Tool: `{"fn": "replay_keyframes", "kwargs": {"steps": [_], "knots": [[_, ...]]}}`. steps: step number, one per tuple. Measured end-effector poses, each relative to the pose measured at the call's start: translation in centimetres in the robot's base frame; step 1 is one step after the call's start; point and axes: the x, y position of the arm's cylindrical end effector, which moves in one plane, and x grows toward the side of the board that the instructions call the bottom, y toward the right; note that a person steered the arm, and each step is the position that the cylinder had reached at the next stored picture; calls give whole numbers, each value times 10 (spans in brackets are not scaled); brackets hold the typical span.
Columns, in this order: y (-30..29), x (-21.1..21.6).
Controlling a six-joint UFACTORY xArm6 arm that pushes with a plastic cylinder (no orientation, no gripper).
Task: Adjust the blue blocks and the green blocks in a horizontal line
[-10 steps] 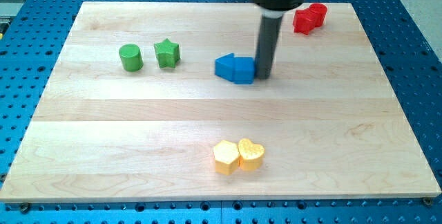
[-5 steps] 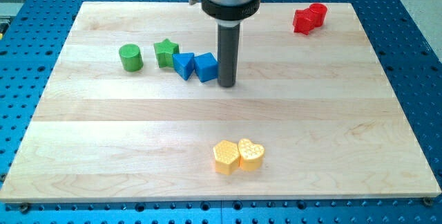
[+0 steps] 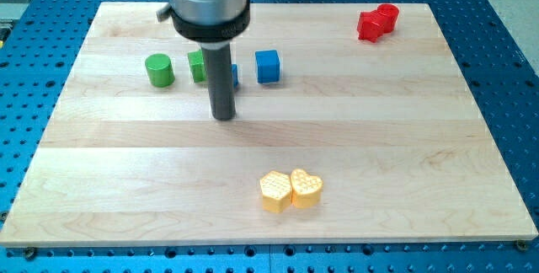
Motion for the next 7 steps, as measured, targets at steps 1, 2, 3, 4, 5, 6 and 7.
{"fn": "replay_keyframes", "kwargs": {"steps": [1,2,3,4,5,6,7], "knots": [[2,-30],[4,-41],[4,-45],[11,-45],[45,-45],[77,-45],[44,-39]]}}
